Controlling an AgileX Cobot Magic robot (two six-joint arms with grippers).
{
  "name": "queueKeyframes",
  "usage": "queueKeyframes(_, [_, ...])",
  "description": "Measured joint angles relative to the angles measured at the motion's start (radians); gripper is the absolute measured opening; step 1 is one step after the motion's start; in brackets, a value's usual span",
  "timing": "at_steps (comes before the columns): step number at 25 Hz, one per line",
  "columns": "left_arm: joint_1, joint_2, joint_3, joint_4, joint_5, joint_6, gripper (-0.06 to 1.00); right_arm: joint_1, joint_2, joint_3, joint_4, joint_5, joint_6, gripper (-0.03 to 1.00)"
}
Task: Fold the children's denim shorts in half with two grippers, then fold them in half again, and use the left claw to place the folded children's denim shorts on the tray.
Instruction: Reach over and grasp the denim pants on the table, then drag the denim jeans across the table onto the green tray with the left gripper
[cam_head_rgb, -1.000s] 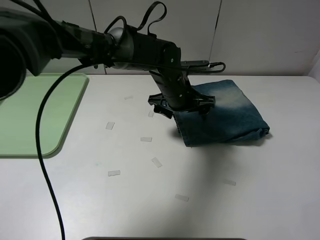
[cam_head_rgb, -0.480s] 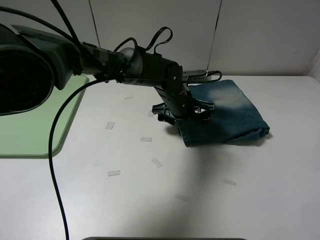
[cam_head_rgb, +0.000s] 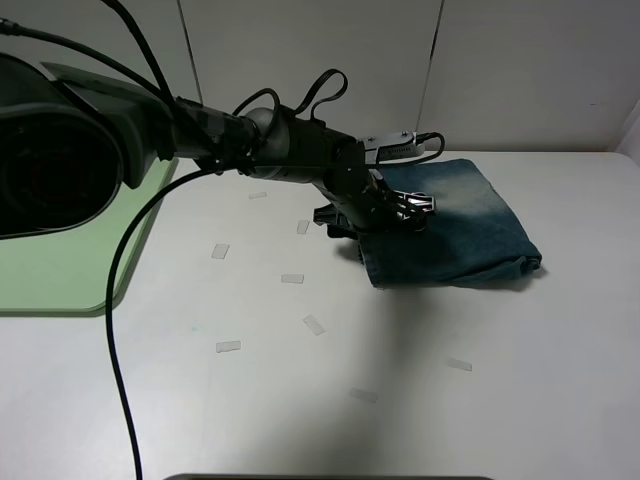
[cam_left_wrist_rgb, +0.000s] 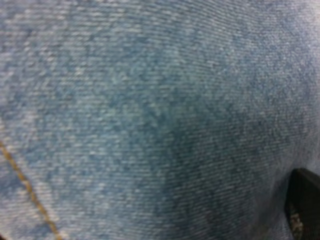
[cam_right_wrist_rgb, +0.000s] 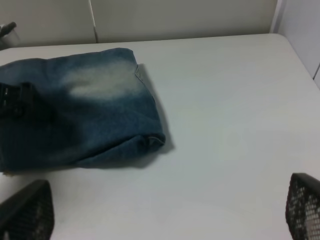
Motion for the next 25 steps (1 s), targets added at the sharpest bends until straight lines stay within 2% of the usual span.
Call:
queueKeyframes(4, [-0.001, 0.008, 0.000, 0.000, -0.010, -0.001, 0.65, 0.000, 0.000, 0.000, 0.000, 0.000, 0.000, 0.70])
queueKeyframes(11, [-0.005, 0.011, 0.000, -0.002, -0.017, -0.004, 0.20, 0.000, 0.000, 0.000, 0.000, 0.000, 0.000, 0.70])
queueKeyframes(19, [-0.005, 0.004, 0.000, -0.002, 0.000, -0.004, 0.19, 0.000, 0.000, 0.000, 0.000, 0.000, 0.000, 0.70])
queueKeyframes(22, [-0.004, -0.017, 0.000, 0.015, 0.056, 0.000, 0.19, 0.000, 0.000, 0.000, 0.000, 0.000, 0.000, 0.70])
queueKeyframes(25, [0.008, -0.049, 0.000, 0.065, 0.145, 0.000, 0.19, 0.000, 0.000, 0.000, 0.000, 0.000, 0.000, 0.70])
